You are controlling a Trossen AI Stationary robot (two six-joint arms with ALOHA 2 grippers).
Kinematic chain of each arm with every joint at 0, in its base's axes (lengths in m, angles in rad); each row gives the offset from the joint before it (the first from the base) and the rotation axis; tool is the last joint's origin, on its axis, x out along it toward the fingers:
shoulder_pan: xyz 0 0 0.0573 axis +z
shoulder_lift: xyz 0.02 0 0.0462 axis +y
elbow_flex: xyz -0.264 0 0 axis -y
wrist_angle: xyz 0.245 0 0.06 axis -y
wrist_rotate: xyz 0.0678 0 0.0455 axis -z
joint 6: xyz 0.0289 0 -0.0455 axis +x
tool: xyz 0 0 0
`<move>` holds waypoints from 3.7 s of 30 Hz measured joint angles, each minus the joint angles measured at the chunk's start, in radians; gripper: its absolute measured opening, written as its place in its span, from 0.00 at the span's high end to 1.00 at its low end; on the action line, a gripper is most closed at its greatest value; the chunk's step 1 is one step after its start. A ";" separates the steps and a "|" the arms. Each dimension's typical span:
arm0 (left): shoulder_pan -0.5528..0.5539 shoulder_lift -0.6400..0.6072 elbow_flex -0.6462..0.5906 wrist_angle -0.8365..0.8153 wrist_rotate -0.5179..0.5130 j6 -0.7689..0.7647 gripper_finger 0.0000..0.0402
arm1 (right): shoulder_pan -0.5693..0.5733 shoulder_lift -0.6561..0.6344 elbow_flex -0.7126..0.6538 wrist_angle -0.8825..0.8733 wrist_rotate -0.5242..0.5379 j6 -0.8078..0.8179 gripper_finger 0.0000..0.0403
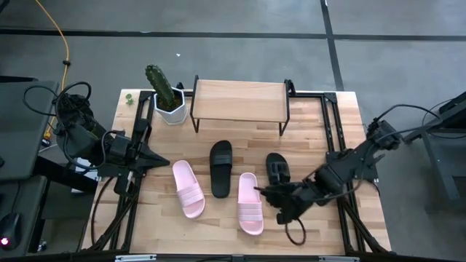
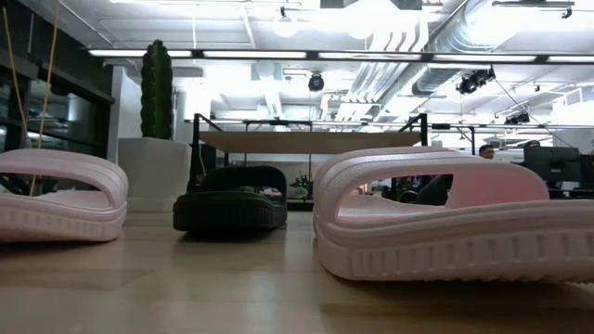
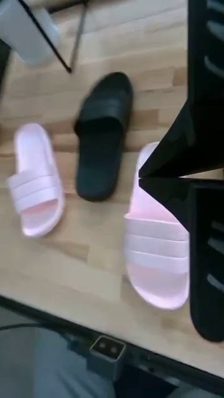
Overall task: Pick and place slides into the shelf
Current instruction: Put the right pink slipper on the shelf
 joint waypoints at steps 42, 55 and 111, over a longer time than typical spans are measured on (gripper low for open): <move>0.000 0.000 0.000 -0.067 0.000 -0.023 1.00 | -0.394 -0.006 -0.501 0.643 -0.875 0.002 1.00; 0.000 0.000 0.000 -0.071 0.000 -0.023 1.00 | -0.406 -0.006 -0.567 0.762 -0.923 0.045 0.85; 0.000 0.004 0.000 -0.104 0.004 -0.031 1.00 | -0.366 0.293 -0.567 1.034 -1.048 0.090 0.87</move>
